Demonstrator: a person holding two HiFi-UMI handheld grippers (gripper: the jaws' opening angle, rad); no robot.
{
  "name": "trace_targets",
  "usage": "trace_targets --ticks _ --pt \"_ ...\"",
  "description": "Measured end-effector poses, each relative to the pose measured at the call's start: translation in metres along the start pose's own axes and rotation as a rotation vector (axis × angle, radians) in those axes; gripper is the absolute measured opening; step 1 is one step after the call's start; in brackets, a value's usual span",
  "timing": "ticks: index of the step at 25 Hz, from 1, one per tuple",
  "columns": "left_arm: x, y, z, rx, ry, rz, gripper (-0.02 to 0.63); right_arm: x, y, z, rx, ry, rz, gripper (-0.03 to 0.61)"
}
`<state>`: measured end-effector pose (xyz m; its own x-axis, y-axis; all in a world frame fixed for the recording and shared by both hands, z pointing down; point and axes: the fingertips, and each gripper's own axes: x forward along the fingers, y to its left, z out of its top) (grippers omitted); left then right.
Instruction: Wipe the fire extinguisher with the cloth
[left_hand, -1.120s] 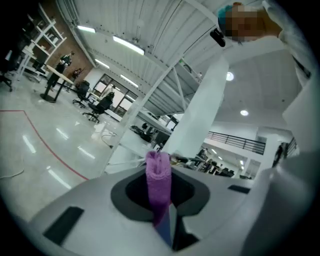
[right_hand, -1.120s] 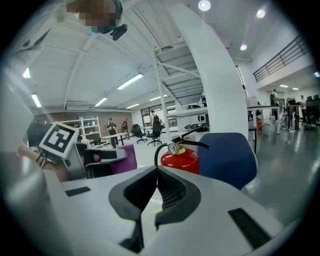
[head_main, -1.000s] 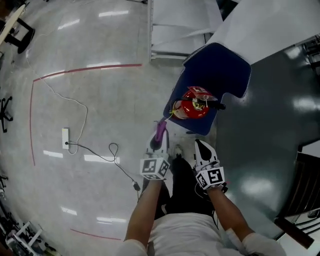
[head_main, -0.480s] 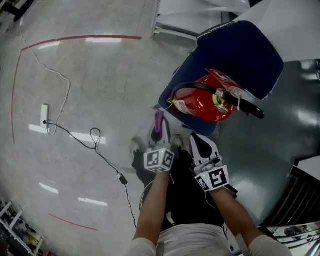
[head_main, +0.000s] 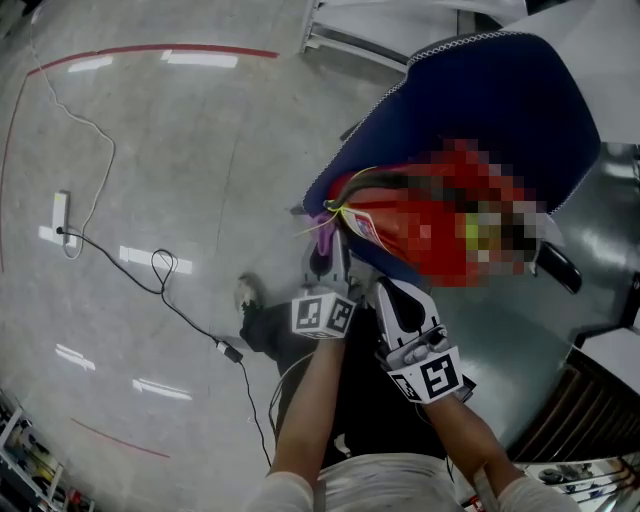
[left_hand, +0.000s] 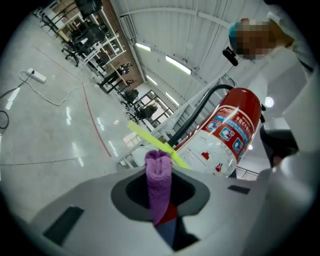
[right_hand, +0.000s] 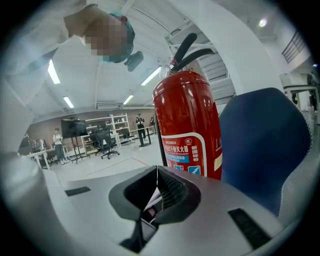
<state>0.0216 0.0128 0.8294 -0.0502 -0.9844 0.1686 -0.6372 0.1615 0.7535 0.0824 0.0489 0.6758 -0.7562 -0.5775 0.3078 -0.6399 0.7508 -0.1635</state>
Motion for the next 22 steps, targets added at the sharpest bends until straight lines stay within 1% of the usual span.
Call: trace_targets --ticks 2,5,8,11,17,22 --pt "0.002 -0.014 0.0 -0.007 -0.01 -0.031 0.055 -0.004 -0.003 0.001 0.005 -0.002 0.004 0.014" --pt "0.0 -0.023 0.003 -0.006 -0.002 -0.037 0.055 -0.009 -0.004 0.003 0.005 0.009 0.0 0.014" --pt "-0.003 -0.033 0.011 0.027 0.017 -0.047 0.055 -0.014 -0.009 0.007 0.005 0.031 -0.026 0.014" --pt "-0.007 -0.057 0.032 0.068 0.005 -0.075 0.055 -0.021 -0.014 0.015 0.014 0.045 -0.045 0.014" --pt "-0.011 -0.095 0.082 0.027 -0.038 -0.094 0.055 -0.043 -0.008 0.045 0.027 0.05 -0.053 0.014" --pt "-0.019 -0.129 0.114 0.016 -0.042 -0.116 0.055 -0.059 -0.003 0.078 0.027 0.05 -0.064 0.014"
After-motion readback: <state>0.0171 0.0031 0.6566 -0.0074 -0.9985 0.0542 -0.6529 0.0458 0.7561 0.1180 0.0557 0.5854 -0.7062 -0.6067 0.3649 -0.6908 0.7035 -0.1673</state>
